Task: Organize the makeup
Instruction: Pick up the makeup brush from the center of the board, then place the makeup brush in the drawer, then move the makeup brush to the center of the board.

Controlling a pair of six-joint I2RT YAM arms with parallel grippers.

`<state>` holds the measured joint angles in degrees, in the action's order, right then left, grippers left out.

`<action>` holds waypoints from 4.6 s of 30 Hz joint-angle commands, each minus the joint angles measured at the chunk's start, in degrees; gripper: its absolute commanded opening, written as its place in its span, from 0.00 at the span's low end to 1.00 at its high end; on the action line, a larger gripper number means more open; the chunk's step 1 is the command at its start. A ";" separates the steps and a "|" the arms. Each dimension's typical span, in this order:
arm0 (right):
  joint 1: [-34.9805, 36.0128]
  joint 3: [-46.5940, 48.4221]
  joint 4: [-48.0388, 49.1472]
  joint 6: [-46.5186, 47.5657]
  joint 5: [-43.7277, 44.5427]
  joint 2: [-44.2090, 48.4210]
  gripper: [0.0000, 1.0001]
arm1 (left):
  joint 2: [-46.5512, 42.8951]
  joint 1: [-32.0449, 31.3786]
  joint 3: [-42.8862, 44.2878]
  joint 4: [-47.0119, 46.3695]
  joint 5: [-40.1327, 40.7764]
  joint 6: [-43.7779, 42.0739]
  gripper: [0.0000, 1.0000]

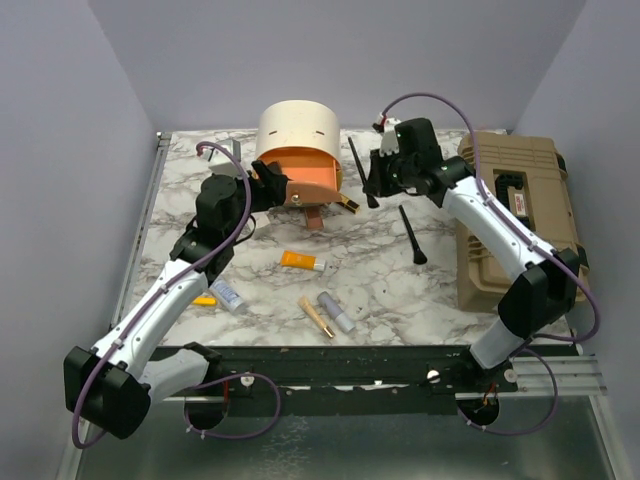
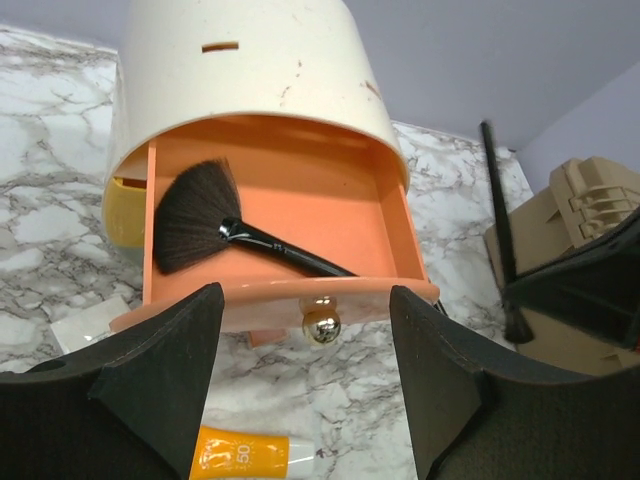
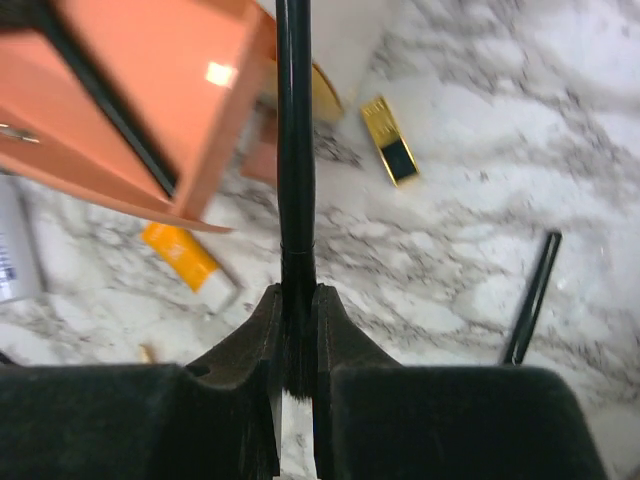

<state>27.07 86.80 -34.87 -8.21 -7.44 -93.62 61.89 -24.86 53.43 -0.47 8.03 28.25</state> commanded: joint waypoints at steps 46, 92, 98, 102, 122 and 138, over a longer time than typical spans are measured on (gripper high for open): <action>6.59 48.14 -32.58 30.82 -10.88 -26.42 0.02 | 7.80 -0.02 -5.08 -6.42 -13.16 -3.85 0.63; 13.57 57.66 -28.45 31.56 3.99 -35.76 0.17 | 10.16 -0.19 -3.51 -6.17 -15.03 -3.79 0.58; 14.26 57.60 -26.49 30.93 6.00 -36.06 0.29 | 9.83 -0.20 -3.55 -6.19 -14.96 -3.49 0.57; 14.27 55.30 -22.87 29.12 6.93 -34.05 0.37 | 9.74 -0.19 -3.66 -6.15 -15.03 -3.25 0.57; 14.32 38.73 -6.76 20.54 5.05 -16.33 0.38 | 7.61 -0.24 -4.62 -5.45 -14.31 -1.18 0.57; 10.31 5.44 8.81 1.54 30.00 2.11 0.36 | 7.88 -0.19 -3.51 -5.25 -10.52 -0.16 0.52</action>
<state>39.94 97.08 -30.33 3.27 19.29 -96.92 70.39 -24.88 48.21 -6.04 -4.49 27.42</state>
